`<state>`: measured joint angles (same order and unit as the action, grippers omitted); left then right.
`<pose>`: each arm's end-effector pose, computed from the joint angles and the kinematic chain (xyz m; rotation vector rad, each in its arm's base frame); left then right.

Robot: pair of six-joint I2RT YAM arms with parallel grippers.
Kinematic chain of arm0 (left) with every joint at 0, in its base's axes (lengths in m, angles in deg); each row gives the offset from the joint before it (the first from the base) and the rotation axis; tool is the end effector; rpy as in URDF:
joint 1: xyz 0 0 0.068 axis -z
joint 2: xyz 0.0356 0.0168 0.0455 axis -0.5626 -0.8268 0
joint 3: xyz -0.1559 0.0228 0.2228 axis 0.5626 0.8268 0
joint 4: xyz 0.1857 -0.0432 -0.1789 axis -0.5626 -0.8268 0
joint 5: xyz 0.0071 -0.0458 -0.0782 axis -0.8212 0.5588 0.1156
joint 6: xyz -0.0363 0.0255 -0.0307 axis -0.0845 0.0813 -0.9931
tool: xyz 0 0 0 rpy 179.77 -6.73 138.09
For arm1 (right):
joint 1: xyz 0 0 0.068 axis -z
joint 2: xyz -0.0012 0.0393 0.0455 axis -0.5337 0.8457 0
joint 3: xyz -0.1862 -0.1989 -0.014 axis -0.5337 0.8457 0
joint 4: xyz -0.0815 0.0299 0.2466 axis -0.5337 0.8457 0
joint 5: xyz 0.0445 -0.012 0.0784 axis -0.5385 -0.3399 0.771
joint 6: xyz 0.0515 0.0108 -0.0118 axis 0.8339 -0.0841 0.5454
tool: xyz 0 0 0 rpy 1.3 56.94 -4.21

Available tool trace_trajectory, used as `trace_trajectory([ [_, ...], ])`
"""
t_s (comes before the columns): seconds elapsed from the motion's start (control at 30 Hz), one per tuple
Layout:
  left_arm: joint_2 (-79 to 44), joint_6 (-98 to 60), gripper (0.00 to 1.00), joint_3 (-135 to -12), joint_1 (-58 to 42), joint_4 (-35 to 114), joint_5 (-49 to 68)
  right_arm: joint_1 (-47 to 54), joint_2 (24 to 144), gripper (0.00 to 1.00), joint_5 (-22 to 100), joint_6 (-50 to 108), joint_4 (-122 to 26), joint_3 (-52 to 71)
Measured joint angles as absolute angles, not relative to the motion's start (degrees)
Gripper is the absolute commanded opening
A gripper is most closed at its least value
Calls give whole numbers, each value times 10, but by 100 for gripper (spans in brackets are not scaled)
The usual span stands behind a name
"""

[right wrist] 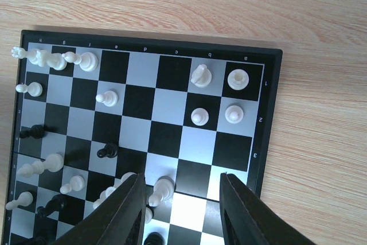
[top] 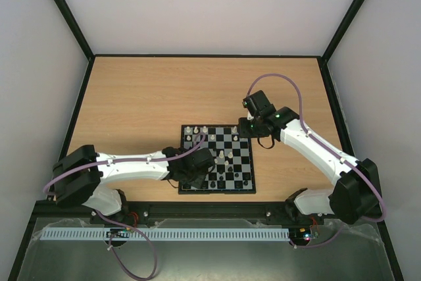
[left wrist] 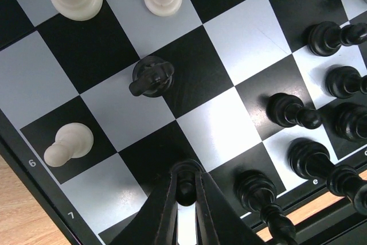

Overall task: Set up the chess pieces on the board
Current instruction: Place the chess piece on the chessboard, then pick up the chess piece from the chessboard.

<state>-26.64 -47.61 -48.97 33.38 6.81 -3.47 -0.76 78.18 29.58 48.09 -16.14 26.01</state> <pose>0.1045 -0.2463 0.1771 0.6516 2.7442 -0.3859 0.2328 0.1501 0.2775 -0.1419 2.4601 0.4307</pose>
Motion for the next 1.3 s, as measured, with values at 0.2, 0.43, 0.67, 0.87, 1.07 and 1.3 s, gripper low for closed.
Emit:
trace_trajectory([
  [0.2, -270, -476, 9, -489, 334, 69, -40, -8, 782, 36, 296, 481, -161, 260],
  [0.43, -282, -475, 12, -489, 334, 69, -47, -8, 782, 36, 296, 481, -161, 261],
  [0.67, -284, -477, 27, -489, 334, 66, -54, -8, 782, 36, 296, 481, -161, 261],
  [0.87, -277, -477, 28, -494, 334, 49, -54, -8, 782, 36, 296, 481, -162, 261],
  [1.07, -264, -463, 37, -543, 334, 24, -76, -8, 782, 36, 296, 481, -161, 261],
  [1.3, -268, -433, 38, -558, 317, 25, -84, -8, 781, 36, 296, 481, -162, 264],
])
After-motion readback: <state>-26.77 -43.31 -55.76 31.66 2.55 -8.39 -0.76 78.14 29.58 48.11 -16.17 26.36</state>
